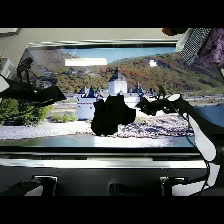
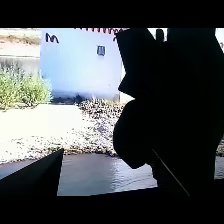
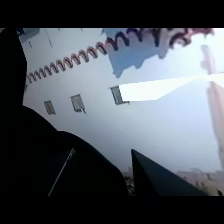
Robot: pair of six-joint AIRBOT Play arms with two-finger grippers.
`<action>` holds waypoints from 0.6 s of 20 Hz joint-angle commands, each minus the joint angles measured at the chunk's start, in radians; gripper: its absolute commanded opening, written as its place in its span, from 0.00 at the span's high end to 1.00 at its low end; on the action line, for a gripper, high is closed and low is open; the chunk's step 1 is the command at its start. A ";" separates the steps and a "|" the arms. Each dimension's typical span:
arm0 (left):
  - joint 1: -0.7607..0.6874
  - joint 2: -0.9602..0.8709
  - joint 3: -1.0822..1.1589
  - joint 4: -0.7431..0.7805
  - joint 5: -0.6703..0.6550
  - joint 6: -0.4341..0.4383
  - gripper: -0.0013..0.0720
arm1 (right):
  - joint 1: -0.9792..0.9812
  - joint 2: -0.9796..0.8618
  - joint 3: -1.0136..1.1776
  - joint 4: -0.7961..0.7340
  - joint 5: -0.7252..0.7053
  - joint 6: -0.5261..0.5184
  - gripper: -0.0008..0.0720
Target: Fold the clothes and pants, and hang the long-sleeved shirts on hangers.
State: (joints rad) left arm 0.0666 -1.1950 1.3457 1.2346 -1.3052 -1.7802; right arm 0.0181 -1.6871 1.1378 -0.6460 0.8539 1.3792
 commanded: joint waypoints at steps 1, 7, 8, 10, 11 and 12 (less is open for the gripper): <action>0.000 -0.022 -0.001 0.000 0.016 0.000 0.13 | 0.049 -0.028 0.000 0.008 -0.039 -0.006 0.41; 0.000 -0.090 -0.018 -0.045 0.084 0.050 0.14 | 0.047 -0.019 0.000 -0.006 0.030 -0.014 0.95; 0.000 -0.114 -0.032 -0.089 0.122 0.079 0.14 | 0.047 -0.010 0.000 -0.026 0.038 -0.003 0.95; 0.000 -0.179 -0.062 -0.222 0.203 0.161 0.15 | 0.047 0.025 0.000 -0.104 0.037 0.049 0.95; -0.001 -0.225 -0.070 -0.294 0.233 0.196 0.15 | 0.047 0.046 0.000 -0.146 0.038 0.067 0.95; -0.004 -0.274 -0.070 -0.351 0.253 0.220 0.15 | 0.047 0.067 0.000 -0.183 0.042 0.082 0.95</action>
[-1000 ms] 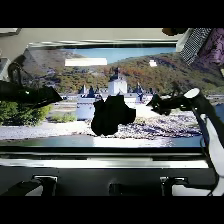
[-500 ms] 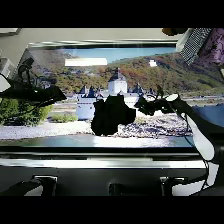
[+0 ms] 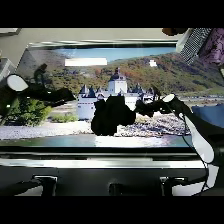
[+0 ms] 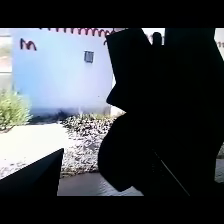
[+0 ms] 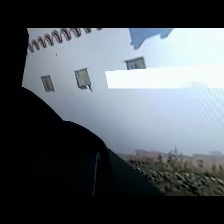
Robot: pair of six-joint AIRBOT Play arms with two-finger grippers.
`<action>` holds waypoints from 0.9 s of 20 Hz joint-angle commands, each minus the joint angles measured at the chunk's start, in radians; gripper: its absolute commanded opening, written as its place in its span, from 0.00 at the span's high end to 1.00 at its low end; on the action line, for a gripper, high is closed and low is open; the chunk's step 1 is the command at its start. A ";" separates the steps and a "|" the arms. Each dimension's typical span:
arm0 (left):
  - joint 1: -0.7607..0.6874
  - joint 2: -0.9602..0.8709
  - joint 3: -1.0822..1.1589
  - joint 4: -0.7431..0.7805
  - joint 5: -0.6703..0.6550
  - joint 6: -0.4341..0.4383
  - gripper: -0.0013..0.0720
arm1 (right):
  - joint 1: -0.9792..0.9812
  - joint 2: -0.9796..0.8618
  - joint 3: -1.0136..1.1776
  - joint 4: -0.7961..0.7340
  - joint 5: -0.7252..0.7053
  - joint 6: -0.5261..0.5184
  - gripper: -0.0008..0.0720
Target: Fold the clothes and pants, and hang the long-sleeved shirts on hangers.
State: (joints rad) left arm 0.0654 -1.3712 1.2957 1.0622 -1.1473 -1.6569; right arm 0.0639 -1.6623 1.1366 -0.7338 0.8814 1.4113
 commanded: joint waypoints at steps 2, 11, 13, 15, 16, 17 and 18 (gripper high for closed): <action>-0.019 -0.196 -0.018 -0.276 0.143 0.149 0.18 | 0.001 0.074 0.001 -0.132 0.047 0.052 0.95; -0.134 -0.418 0.035 -0.323 0.292 0.157 0.18 | 0.002 0.091 0.000 -0.143 0.141 0.051 0.95; -0.153 -0.428 0.036 -0.326 0.303 0.155 0.18 | 0.002 0.091 0.000 -0.143 0.140 0.051 0.95; -0.172 -0.442 0.036 -0.330 0.311 0.154 0.18 | 0.002 0.091 0.000 -0.143 0.138 0.051 0.95; -0.179 -0.450 0.036 -0.330 0.311 0.154 0.18 | 0.002 0.090 0.000 -0.143 0.138 0.051 0.95; -0.185 -0.458 0.036 -0.332 0.309 0.154 0.18 | 0.002 0.091 0.000 -0.143 0.138 0.051 0.95; -0.188 -0.464 0.036 -0.335 0.306 0.154 0.31 | 0.002 0.091 0.000 -0.143 0.139 0.051 0.95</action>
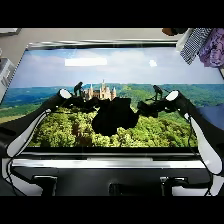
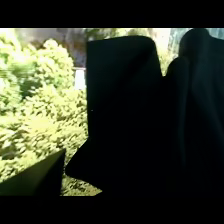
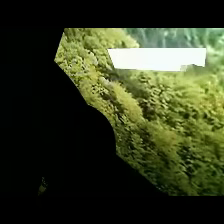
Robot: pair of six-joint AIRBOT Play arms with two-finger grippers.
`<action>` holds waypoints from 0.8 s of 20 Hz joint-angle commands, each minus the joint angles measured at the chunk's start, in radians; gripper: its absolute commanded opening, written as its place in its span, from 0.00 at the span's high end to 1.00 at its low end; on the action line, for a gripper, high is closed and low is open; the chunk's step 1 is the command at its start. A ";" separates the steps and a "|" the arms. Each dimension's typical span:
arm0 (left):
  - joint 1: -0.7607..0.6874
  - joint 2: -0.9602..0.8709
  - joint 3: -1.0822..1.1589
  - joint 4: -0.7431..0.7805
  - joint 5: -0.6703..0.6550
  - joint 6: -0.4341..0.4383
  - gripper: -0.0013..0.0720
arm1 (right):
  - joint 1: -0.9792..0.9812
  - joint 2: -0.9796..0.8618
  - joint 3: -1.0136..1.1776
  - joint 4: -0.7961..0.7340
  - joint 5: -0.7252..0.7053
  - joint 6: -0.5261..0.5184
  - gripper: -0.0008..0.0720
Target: Fold the clothes and pants, and hang the long-sleeved shirts on hangers.
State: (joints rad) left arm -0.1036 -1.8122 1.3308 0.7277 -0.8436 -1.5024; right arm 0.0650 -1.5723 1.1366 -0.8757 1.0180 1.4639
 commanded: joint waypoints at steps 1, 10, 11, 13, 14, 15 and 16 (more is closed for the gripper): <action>-0.021 -0.025 0.001 -0.003 0.000 0.000 0.58 | 0.001 0.001 0.000 -0.001 0.002 -0.001 0.95; 0.089 0.095 0.129 0.025 -0.045 0.004 0.96 | 0.001 0.145 0.022 -0.047 -0.096 -0.048 0.95; 0.108 0.130 0.149 0.044 -0.057 0.004 0.96 | 0.001 0.186 0.048 -0.081 -0.111 -0.048 0.95; 0.150 0.214 0.198 0.087 -0.092 0.004 0.96 | 0.001 0.266 0.124 -0.154 -0.115 -0.051 0.95; 0.171 0.265 0.227 0.110 -0.108 0.004 0.96 | 0.001 0.303 0.168 -0.186 -0.117 -0.055 0.95; 0.190 0.315 0.254 0.128 -0.117 0.004 0.96 | 0.001 0.343 0.218 -0.211 -0.122 -0.059 0.95; 0.207 0.373 0.284 0.142 -0.122 0.004 0.96 | 0.001 0.384 0.267 -0.219 -0.127 -0.071 0.95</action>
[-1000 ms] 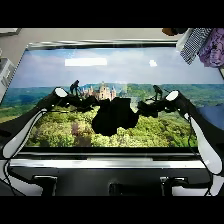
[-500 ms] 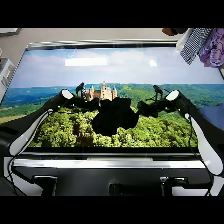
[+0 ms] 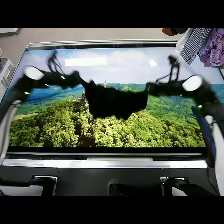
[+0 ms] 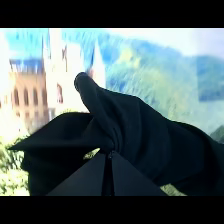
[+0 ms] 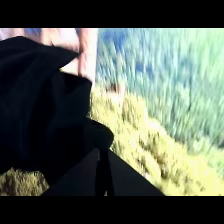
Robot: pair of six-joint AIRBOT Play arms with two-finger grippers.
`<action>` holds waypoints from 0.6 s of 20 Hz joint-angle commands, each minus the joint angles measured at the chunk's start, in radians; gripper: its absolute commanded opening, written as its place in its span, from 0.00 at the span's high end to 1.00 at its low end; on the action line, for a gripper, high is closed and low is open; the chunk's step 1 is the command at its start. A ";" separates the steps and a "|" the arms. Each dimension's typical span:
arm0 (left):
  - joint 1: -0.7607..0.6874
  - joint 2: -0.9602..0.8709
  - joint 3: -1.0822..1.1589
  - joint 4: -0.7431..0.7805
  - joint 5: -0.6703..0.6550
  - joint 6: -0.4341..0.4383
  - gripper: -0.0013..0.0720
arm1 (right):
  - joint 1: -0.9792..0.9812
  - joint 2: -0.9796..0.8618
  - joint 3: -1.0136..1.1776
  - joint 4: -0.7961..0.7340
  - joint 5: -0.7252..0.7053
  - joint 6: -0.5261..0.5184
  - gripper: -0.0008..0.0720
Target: Fold the clothes and pants, and hang the long-sleeved shirts on hangers.
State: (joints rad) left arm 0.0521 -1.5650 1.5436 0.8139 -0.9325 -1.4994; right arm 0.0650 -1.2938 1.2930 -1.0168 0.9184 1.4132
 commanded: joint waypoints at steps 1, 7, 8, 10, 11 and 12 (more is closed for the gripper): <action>0.067 0.181 0.097 0.063 -0.036 0.001 0.96 | 0.001 0.138 0.151 -0.077 -0.029 -0.035 0.95; 0.149 0.575 0.151 0.194 -0.083 -0.108 0.96 | 0.001 0.401 0.306 -0.182 -0.024 -0.038 0.95; 0.159 0.644 0.151 0.284 -0.113 -0.158 0.96 | 0.001 0.452 0.307 -0.237 -0.030 -0.021 0.95; 0.169 0.758 0.151 0.457 -0.170 -0.256 0.96 | 0.001 0.537 0.307 -0.343 -0.030 0.047 0.95; 0.169 0.800 0.150 0.517 -0.187 -0.288 0.96 | 0.001 0.573 0.307 -0.379 -0.030 0.073 0.95; 0.169 0.837 0.150 0.545 -0.197 -0.311 0.96 | 0.001 0.597 0.307 -0.387 -0.030 0.094 0.95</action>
State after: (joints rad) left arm 0.2085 -0.8639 1.6901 1.1683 -1.0706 -1.6966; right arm 0.0654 -0.7979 1.5887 -1.2850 0.8928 1.4349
